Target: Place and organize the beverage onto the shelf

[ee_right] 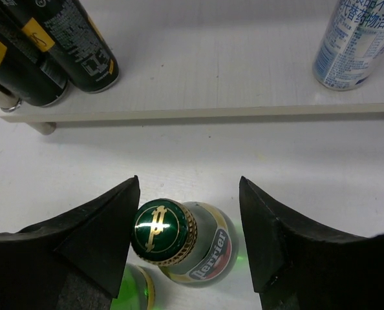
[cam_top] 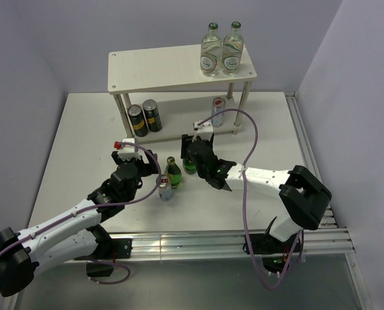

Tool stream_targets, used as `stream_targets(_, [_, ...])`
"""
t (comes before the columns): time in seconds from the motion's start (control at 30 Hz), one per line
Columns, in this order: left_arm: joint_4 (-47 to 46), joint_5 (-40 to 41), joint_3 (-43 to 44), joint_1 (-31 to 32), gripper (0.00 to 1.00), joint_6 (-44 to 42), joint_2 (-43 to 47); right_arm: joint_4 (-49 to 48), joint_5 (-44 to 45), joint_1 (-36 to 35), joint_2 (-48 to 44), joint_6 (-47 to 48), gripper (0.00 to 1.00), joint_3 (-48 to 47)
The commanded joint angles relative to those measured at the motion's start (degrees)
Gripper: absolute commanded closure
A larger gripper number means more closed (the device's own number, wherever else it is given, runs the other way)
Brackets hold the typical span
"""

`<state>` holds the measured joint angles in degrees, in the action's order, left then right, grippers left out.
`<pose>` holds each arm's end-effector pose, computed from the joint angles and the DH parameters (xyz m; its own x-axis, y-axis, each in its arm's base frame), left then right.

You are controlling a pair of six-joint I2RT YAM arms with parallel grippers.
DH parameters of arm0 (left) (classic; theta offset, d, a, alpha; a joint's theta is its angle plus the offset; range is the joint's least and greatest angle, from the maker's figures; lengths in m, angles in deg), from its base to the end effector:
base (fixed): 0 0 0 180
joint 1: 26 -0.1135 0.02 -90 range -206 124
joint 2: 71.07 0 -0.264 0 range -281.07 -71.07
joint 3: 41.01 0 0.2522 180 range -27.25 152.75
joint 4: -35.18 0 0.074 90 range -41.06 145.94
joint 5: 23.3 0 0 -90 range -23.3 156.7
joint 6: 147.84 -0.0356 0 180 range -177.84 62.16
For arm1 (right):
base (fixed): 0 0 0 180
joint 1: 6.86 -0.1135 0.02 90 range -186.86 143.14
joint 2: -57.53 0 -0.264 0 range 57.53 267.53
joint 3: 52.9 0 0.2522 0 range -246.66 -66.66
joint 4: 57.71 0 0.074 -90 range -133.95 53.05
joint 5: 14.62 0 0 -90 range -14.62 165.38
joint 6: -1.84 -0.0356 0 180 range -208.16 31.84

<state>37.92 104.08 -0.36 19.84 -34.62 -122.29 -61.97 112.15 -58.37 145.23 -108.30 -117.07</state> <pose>0.1563 -0.1299 0.2495 -0.2099 -0.2336 -0.9494 0.0824 0.9634 -0.2552 0.2267 0.2508 0.2428 -0.2876 0.0814 -0.9543 -0.1878 0.9723 0.1396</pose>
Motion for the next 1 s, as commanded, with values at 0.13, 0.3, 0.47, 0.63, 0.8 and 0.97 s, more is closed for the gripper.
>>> stream_targets(0.13, [-1.01, 1.11, 1.67, 0.12, 0.13, -0.20, 0.86, -1.76, 0.75, 0.53, 1.16, -1.39, 0.37, -2.41])
stream_targets(0.3, [-0.84, 1.20, 1.58, 0.12, 0.13, -0.20, 1.30, -1.14, 0.14, 0.62, 1.16, -1.13, 0.72, -3.20])
stream_targets(0.47, [-0.84, 1.29, 1.58, 0.12, 0.13, -0.20, 1.39, 0.88, 0.05, 0.62, 0.63, -0.34, 0.98, -5.13])
stream_targets(0.63, [-0.75, 1.37, 1.49, 0.12, 0.13, -0.11, 1.74, 3.60, 0.49, 0.44, -1.83, 1.24, 1.00, -7.59])
stream_targets(0.8, [-0.66, 1.46, 1.32, 0.12, 0.13, 0.07, 2.44, 8.34, 1.81, 0.44, -4.90, 4.05, 1.00, -12.42])
stream_targets(0.97, [-0.84, 1.64, 1.14, 0.12, 0.12, 0.07, 2.44, 14.32, 2.34, 0.35, -6.93, 7.74, 1.00, -23.04])
